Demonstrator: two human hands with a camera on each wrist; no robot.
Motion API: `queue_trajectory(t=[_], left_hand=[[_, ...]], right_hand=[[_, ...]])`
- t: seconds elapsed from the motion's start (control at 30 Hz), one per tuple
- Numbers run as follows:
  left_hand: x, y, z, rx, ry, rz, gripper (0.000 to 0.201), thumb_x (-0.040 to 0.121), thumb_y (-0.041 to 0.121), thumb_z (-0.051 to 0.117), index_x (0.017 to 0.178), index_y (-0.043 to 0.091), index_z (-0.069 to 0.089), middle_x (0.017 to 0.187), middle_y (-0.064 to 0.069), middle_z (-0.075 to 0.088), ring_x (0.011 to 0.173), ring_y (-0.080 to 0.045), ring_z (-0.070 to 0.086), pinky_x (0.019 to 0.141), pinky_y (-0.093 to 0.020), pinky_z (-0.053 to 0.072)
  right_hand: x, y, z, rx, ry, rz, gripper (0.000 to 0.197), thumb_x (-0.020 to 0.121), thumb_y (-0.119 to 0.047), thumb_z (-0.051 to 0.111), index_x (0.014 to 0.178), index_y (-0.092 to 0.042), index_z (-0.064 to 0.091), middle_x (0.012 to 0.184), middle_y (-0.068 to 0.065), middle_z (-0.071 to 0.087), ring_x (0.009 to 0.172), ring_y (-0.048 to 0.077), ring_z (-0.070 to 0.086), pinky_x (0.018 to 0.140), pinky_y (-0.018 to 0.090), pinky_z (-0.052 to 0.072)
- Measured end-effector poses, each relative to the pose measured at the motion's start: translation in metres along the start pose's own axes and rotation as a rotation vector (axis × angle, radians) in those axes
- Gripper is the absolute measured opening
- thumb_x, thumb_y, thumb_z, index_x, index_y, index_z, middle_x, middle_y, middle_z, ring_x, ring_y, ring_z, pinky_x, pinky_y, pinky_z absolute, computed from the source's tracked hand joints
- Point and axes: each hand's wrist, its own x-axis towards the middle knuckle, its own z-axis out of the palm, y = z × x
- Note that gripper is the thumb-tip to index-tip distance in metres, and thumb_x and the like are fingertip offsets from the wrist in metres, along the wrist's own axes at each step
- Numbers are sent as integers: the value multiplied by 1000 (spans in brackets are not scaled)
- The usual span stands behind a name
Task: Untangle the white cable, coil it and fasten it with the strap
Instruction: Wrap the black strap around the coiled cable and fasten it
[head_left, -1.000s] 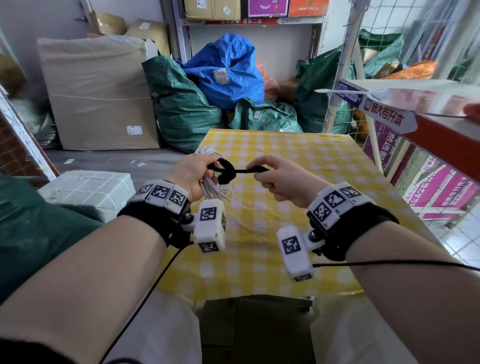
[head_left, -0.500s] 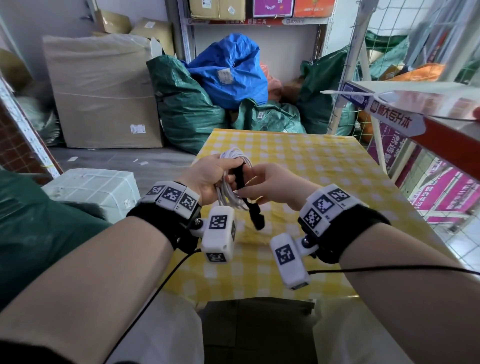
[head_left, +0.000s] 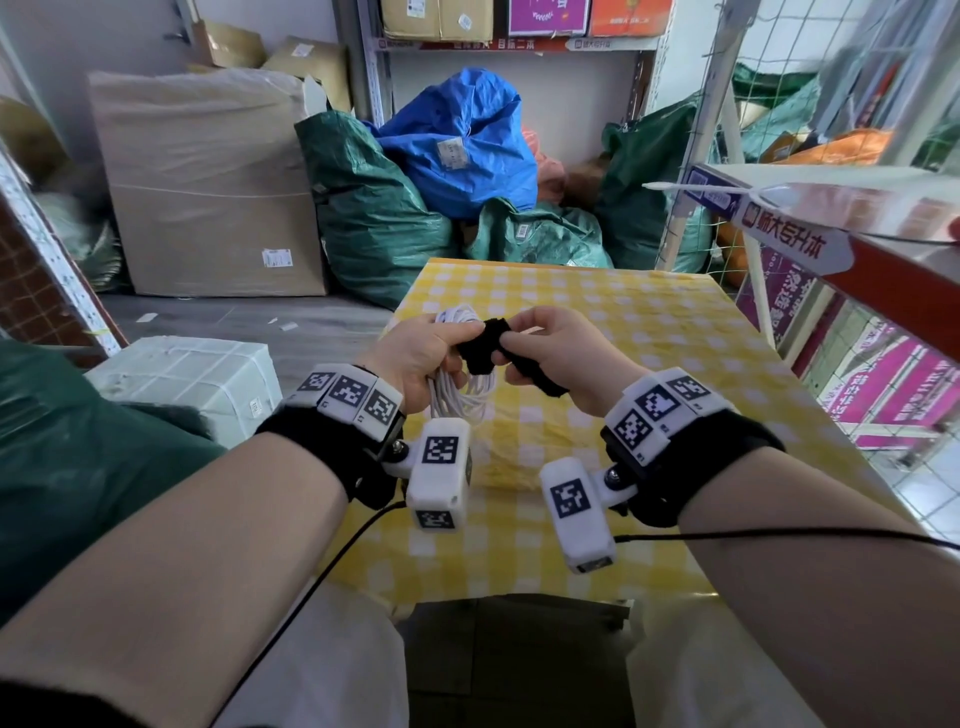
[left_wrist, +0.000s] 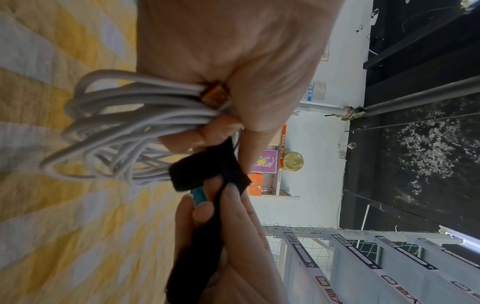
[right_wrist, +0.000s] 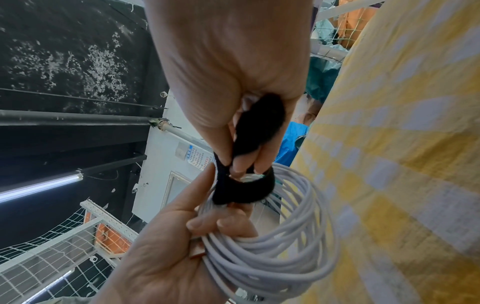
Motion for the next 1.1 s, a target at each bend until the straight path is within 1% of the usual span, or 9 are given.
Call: queue_trajectory(t=[0.17,0.27,0.4,0.53,0.67,0.73,0.83,0.97,1.1], left_hand=[[-5,0,3,-35,-80,-123,20,93,27,55,87,8,59,53,1,38,29,-5,31,38,-18,36],[-7,2,1,-64,-113,-143,12,94,19,54,86,11,54,43,3,41,28,-4,31,37,-15,34],[-7,4,-1,-11,-135,-140,12,94,10,51,83,8,50,52,-3,43,27,-4,31,35,-14,33],[-7,5,1,35,-147,-141,12,94,6,49,83,5,50,63,-9,46,27,-4,30,35,-14,34],[-7,8,2,78,-145,-132,9,95,3,47,86,4,49,67,-9,44,27,-5,28,35,-14,33],[-9,9,1,120,-152,-125,11,95,1,46,85,5,49,59,-8,47,27,-5,28,35,-14,33],[-12,12,-1,194,-162,-116,12,94,0,45,85,6,49,48,-4,48,27,-6,27,36,-15,33],[-15,16,-3,258,-208,-125,13,95,0,44,85,7,48,59,-6,41,29,-6,27,37,-16,33],[-17,18,-6,286,-247,-133,14,95,-1,42,86,8,49,58,-5,40,30,-5,26,40,-18,31]], right_hand=[[0,0,0,-140,40,-101,11,85,-4,64,91,-13,63,83,12,71,62,15,63,50,21,49],[2,2,-1,-125,10,-113,19,85,3,62,99,-8,67,85,10,71,67,17,67,62,21,56],[4,4,-2,-196,-20,-118,24,84,6,59,101,-8,70,92,13,73,82,25,72,77,32,59],[6,4,1,-298,55,-132,21,85,2,58,96,-10,72,87,14,73,67,18,66,67,31,57],[10,4,3,-344,90,-113,24,82,4,57,87,-16,69,86,15,71,71,24,69,70,39,59],[11,3,3,-367,82,-98,25,83,4,56,90,-15,70,89,14,71,76,28,71,72,43,60],[12,2,4,-435,56,-88,26,83,4,56,94,-15,69,93,14,70,81,29,71,72,41,60],[15,4,7,-437,21,-46,28,84,6,53,95,-16,66,96,18,69,78,29,69,79,46,58],[16,2,7,-496,-22,-46,31,84,9,51,92,-18,64,94,16,67,78,27,67,80,47,57]])
